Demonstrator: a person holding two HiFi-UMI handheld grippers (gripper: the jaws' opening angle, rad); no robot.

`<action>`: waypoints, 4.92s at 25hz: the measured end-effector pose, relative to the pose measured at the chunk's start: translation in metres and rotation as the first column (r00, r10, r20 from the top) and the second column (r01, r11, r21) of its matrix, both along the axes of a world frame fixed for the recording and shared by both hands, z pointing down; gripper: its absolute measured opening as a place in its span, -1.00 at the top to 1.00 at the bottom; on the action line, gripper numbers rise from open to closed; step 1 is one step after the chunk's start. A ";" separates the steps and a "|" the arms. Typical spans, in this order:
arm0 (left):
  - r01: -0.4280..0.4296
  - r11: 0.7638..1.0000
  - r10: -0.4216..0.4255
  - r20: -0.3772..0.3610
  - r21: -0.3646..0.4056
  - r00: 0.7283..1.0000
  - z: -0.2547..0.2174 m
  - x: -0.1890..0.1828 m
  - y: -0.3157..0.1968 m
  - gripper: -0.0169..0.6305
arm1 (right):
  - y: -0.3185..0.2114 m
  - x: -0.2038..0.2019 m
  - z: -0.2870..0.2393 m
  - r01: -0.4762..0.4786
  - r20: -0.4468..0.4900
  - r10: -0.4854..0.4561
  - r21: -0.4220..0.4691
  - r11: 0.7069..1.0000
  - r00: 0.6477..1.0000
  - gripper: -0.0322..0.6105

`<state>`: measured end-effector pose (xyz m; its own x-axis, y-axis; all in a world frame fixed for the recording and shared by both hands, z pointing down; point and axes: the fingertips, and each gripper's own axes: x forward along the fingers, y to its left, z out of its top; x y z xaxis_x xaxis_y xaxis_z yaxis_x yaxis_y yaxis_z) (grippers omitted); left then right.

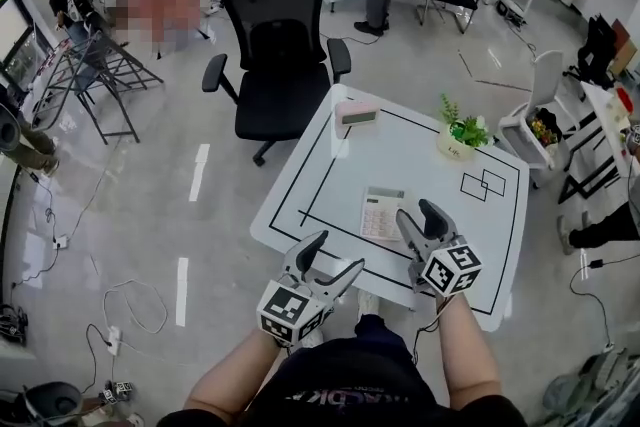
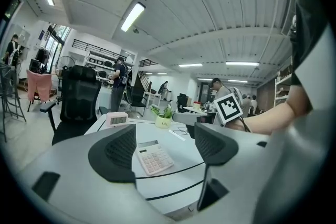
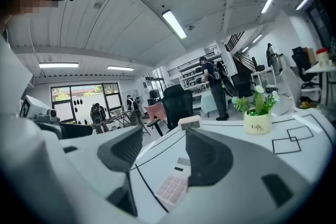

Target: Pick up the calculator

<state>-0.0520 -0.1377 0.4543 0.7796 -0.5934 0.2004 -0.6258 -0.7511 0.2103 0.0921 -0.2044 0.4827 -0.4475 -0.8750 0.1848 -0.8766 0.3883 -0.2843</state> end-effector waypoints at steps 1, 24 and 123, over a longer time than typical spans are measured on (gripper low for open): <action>0.002 1.000 -0.002 0.005 -0.006 1.000 0.003 0.006 -0.006 -0.09 | -0.008 0.007 0.007 0.006 0.001 -0.006 -0.013 1.000 1.000 0.14; 0.104 0.974 -0.089 0.081 -0.201 0.993 0.071 0.084 -0.054 -0.09 | -0.096 0.047 0.143 0.302 0.076 -0.294 -0.340 0.891 0.953 0.14; -0.004 0.999 0.004 -0.009 0.049 1.000 -0.031 0.065 0.279 0.94 | 0.324 0.038 -0.067 0.099 0.131 -0.103 0.031 0.995 0.986 0.74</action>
